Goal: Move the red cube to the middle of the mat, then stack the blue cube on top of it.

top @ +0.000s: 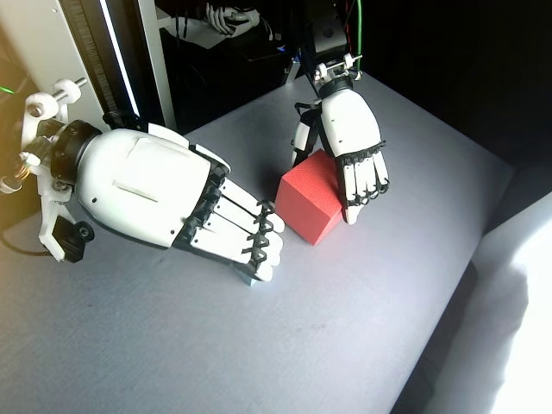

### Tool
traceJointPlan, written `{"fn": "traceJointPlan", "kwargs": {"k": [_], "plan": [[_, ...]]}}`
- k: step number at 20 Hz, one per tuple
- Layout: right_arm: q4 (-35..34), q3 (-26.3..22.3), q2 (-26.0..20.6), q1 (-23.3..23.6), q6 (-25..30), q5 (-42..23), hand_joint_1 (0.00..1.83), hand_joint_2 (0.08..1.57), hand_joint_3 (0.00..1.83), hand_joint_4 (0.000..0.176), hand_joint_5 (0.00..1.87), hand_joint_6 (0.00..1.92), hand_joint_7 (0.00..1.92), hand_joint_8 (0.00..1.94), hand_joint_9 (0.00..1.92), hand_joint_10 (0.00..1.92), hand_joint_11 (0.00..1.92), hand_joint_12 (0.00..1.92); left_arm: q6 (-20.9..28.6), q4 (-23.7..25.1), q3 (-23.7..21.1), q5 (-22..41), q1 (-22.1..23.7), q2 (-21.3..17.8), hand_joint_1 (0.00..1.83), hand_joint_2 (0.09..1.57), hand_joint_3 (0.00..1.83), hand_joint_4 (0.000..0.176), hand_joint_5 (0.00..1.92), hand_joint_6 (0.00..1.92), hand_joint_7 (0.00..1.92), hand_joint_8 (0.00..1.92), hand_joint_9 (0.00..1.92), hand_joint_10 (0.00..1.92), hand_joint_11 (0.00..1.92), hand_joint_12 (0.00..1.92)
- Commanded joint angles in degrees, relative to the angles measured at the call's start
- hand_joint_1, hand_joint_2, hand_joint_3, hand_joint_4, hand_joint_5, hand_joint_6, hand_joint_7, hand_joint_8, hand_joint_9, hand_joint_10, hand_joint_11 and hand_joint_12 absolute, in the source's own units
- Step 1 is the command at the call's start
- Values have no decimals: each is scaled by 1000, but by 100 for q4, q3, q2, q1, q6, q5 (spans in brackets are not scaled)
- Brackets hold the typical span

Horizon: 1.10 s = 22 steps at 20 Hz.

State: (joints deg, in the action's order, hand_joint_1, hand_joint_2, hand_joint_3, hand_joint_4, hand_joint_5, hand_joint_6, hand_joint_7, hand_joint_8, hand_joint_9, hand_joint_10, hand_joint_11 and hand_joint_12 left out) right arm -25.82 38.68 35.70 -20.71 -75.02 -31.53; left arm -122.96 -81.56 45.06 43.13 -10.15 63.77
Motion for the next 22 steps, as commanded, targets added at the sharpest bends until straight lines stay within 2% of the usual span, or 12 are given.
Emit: {"fn": "traceJointPlan", "kwargs": {"k": [1,2,3,4,6,7,8,10,12,13,15,22], "plan": [[-13,4,-58,3,37,-790,0,1298,1,0,287,10,254,8,225,8,0,525,19,350,20,215,33,-42,1189,1206,0,0,703,25,395,952,308,1068,78,1385],[-116,6,-59,-20,37,-801,0,1295,0,0,300,10,264,7,233,8,0,551,19,350,32,215,33,-44,1177,1210,0,0,703,21,421,851,319,1029,76,1359],[-137,3,-53,-40,36,-782,0,1298,0,0,313,9,283,9,251,10,0,583,20,351,41,215,33,-49,1089,1266,3,0,672,1150,410,843,297,1050,45,1400],[-137,4,-41,-52,25,-751,0,1298,0,0,329,9,303,10,272,13,0,626,21,352,51,214,33,-52,1062,1291,6,0,638,1424,411,845,298,1055,49,1406],[-137,5,-25,-66,-19,-751,0,1291,0,0,310,1,283,2,263,6,0,615,30,364,65,214,33,-56,1168,1214,0,0,498,555,421,762,302,988,37,1384],[-137,4,-21,-66,-26,-752,0,1288,0,0,308,0,279,1,255,1,0,583,30,365,68,214,34,-61,1103,1243,13,0,659,1218,461,746,331,972,52,1390],[-137,4,-17,-66,-30,-753,0,1289,0,0,312,2,287,4,260,3,0,577,30,365,69,214,35,-65,1175,1209,0,0,500,751,451,734,313,971,22,1375],[-137,4,-17,-68,-51,-753,0,1291,0,0,309,6,290,6,261,7,0,568,31,363,70,215,34,-72,1153,1212,0,0,516,316,430,687,274,970,4,1346],[-137,4,-15,-70,-71,-754,0,1295,2,0,323,7,304,8,273,8,0,605,31,357,70,215,34,-93,1010,1158,0,0,305,49,346,168,220,474,0,941],[-137,4,-15,-70,-75,-754,0,1297,3,0,314,2,296,3,264,4,0,605,31,354,71,215,33,-102,1017,1111,0,0,202,9,239,43,180,207,0,619],[-137,4,-14,-69,-76,-755,0,1304,3,0,282,4,257,7,239,7,0,578,31,349,78,215,33,-111,998,1054,0,0,89,1,108,7,116,56,0,299],[-137,4,-14,-78,-96,-757,0,1314,1,0,267,6,245,6,220,6,0,507,42,330,50,216,-7,-141,942,927,0,0,10,0,3,0,4,0,0,27]]}}
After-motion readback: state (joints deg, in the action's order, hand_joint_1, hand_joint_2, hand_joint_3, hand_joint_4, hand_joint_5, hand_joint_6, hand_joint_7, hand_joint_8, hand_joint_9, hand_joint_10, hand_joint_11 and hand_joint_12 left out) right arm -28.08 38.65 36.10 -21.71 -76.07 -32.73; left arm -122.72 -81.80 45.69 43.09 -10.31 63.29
